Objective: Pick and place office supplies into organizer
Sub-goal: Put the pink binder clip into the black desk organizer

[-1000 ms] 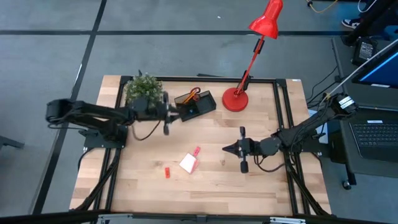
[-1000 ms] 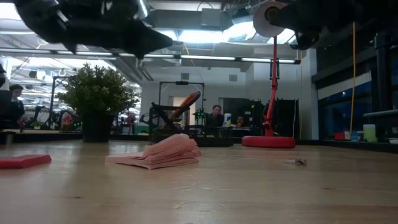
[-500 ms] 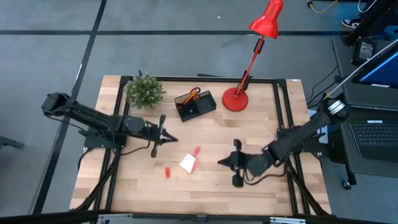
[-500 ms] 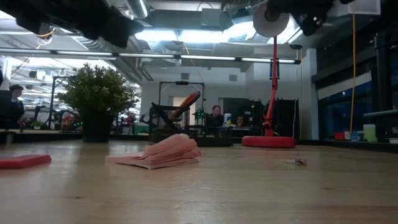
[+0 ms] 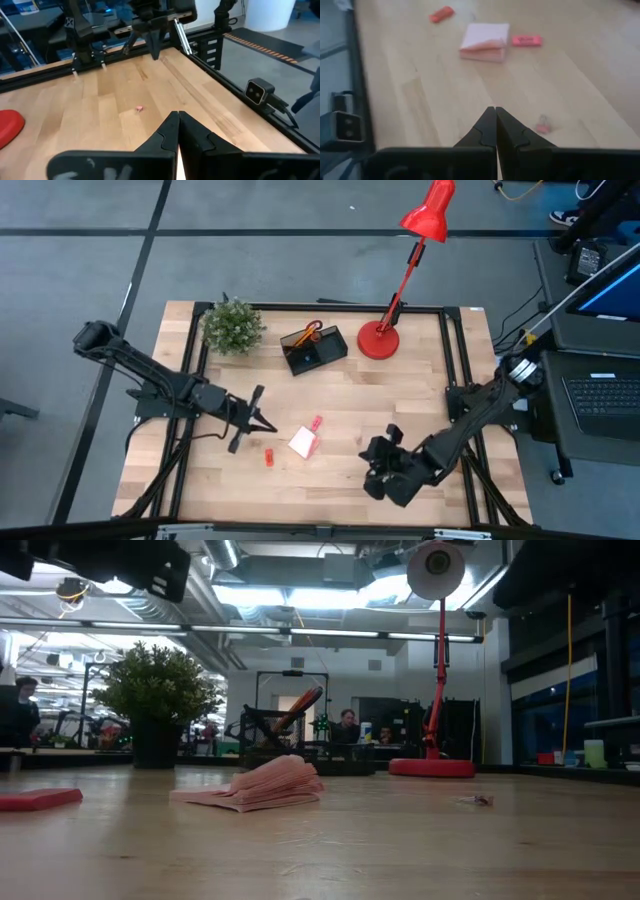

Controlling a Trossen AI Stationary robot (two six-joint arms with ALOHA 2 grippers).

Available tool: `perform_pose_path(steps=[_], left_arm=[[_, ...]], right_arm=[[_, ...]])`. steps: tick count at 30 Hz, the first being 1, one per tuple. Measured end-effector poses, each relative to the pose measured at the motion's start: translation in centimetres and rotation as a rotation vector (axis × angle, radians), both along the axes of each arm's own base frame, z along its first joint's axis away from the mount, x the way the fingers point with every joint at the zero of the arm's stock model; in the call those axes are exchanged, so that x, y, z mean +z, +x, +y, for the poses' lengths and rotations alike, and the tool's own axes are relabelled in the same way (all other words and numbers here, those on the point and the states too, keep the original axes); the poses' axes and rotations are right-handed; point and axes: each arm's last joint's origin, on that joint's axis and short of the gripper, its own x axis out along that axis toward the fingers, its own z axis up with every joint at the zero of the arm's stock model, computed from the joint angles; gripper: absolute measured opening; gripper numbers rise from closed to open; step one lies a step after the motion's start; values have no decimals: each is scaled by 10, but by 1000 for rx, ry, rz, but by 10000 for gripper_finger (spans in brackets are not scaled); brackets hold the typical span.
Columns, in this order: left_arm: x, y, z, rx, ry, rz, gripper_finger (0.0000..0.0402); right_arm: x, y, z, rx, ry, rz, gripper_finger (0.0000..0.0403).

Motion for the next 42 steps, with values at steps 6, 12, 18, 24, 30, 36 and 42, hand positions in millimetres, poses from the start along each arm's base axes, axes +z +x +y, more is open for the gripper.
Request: perform_pose_path(steps=[6,12,18,24,30,36,42], left_arm=[[0,-2,-4,13,10,-3,1],[0,-2,-4,15,8,-5,3],[0,-2,-4,14,10,-4,2],[0,-2,-4,15,10,-2,1],[0,-2,-4,15,10,-1,3],[-1,-2,-4,21,-11,11,1],[-1,-2,-4,25,-24,21,2]], right_arm=[[1,6,7,-94,-36,107,0],[-15,6,8,-228,74,164,5],[-19,6,8,-277,107,181,40],[-20,10,3,-257,74,194,93],[-23,19,-8,-262,63,227,155],[-35,30,-19,-250,82,328,200],[-54,40,-27,-250,50,396,213]])
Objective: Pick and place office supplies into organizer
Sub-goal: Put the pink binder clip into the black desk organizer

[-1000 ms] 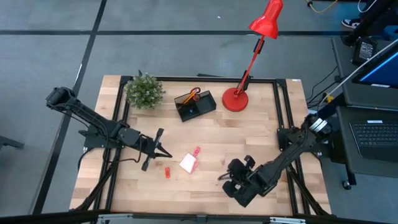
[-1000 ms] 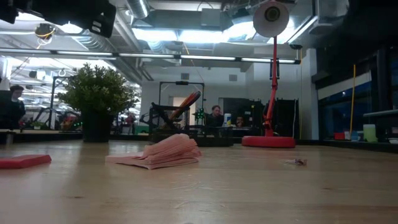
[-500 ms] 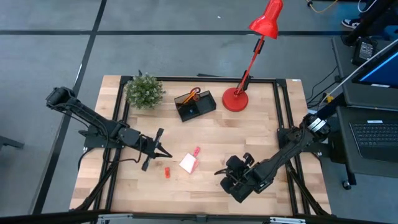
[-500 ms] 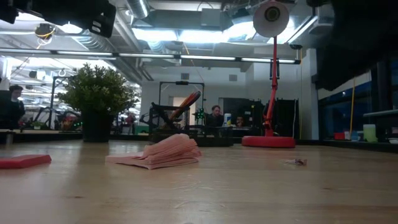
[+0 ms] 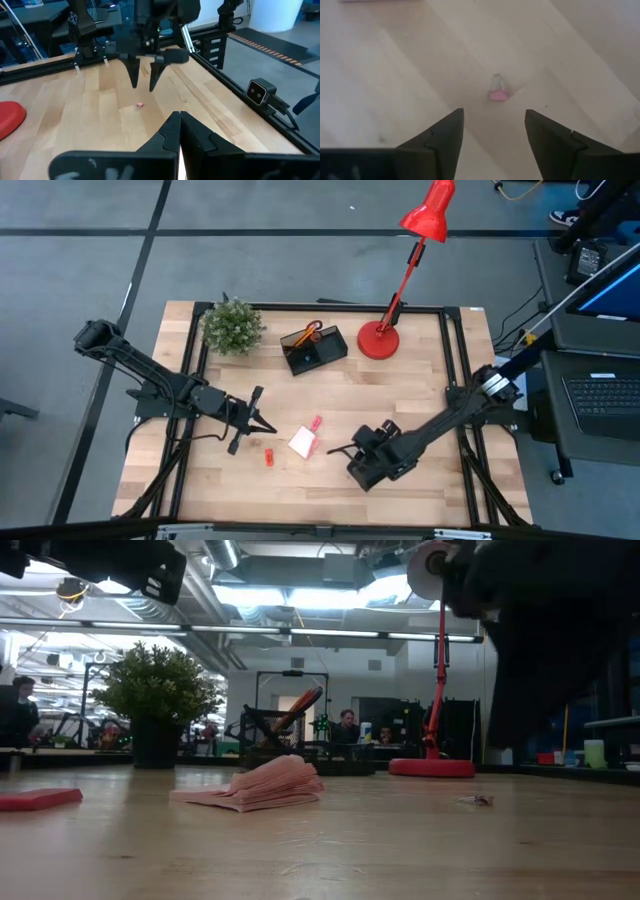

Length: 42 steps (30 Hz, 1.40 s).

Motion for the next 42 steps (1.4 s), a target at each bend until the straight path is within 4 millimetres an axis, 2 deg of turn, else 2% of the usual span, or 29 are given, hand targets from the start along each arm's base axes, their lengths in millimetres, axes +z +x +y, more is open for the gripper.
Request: perform_pose_path(steps=[6,15,37,42], left_arm=[[0,0,0,3,-10,3,3],[0,0,0,5,-20,6,3],[0,0,0,9,-34,11,4],[0,0,0,11,-40,13,1]], right_arm=[[-11,9,-5,19,-11,17,211],[-18,18,-14,11,24,42,210],[-35,25,-24,5,48,128,210],[-36,25,-25,24,50,136,194]])
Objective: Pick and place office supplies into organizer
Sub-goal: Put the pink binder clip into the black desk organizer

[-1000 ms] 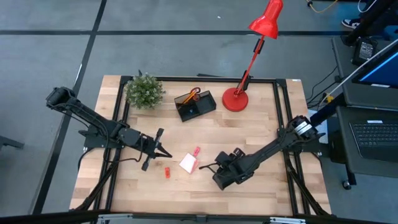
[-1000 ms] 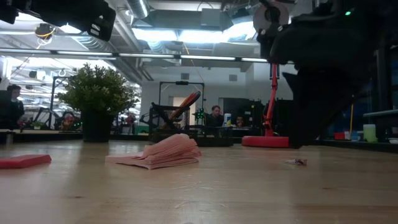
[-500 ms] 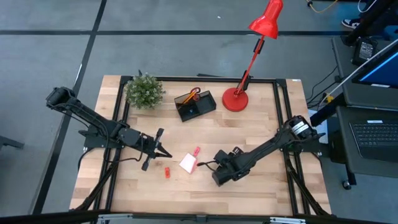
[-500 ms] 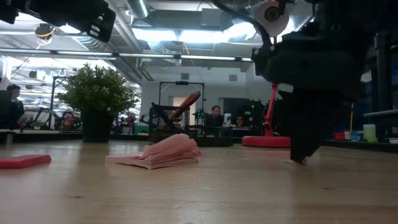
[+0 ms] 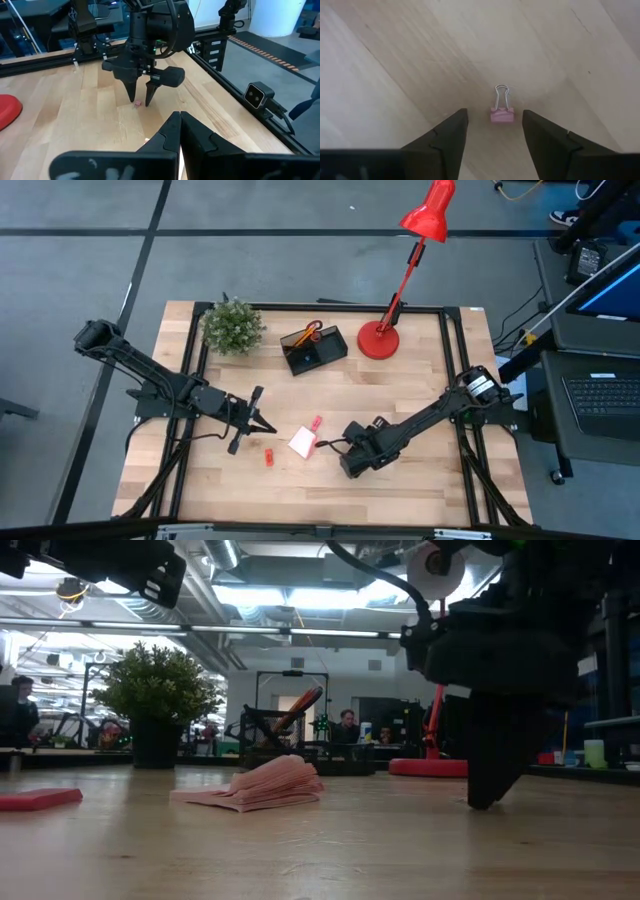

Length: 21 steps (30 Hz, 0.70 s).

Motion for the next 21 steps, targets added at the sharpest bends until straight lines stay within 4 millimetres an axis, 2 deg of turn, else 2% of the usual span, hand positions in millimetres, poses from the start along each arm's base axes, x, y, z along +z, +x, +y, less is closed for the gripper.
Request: perform_pose_path(steps=[9,21], left_arm=[[0,0,0,0,-2,1,1],[0,0,0,4,-17,5,2]], right_arm=[[-1,2,1,7,27,-9,138],[-1,2,1,4,16,-18,102]])
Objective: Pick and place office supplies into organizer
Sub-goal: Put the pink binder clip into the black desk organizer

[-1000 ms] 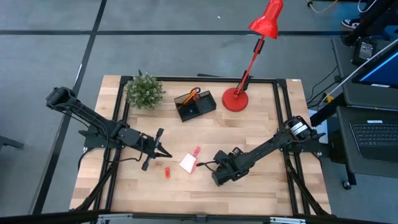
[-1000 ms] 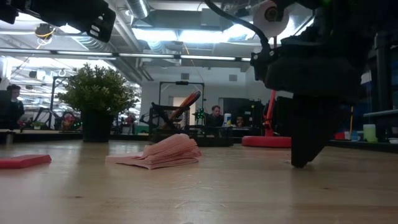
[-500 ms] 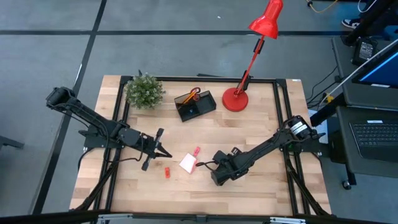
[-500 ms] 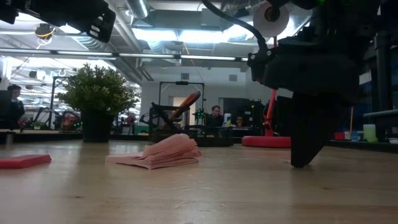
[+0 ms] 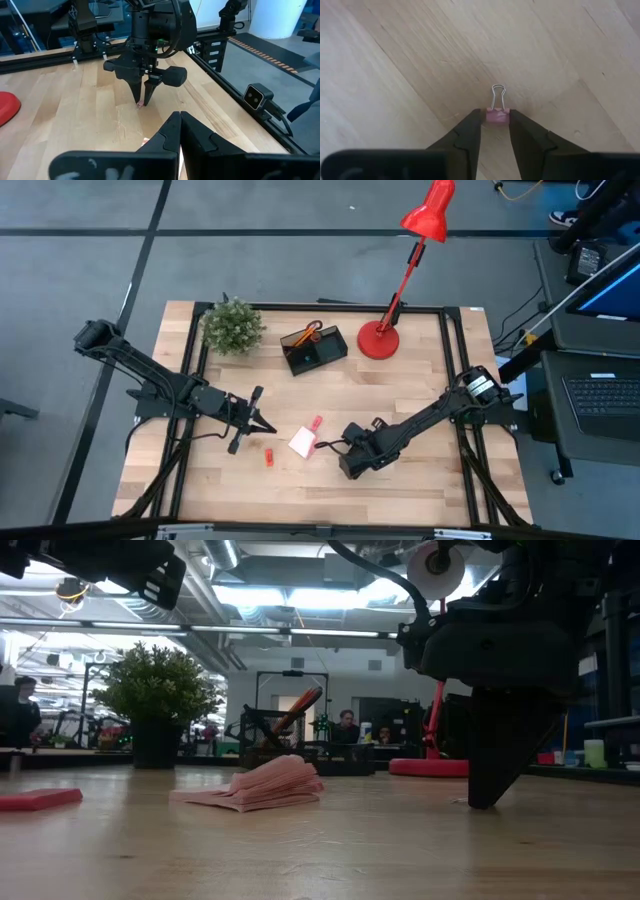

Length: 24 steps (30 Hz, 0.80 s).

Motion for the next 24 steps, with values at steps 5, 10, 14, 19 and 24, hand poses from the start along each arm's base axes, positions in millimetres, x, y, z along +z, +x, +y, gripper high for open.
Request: perform_pose_path(steps=[5,10,14,19,24], left_arm=[[0,0,0,0,0,0,2],[0,0,0,0,1,0,3],[0,0,0,0,3,4,3],[-3,-1,0,0,11,24,2],[-3,-1,0,0,13,28,2]], right_arm=[[0,0,0,-1,-4,-2,91],[0,1,0,1,-6,-16,81],[0,1,0,1,-11,-23,74],[0,2,0,-3,-19,-29,72],[2,4,2,13,-26,-32,72]])
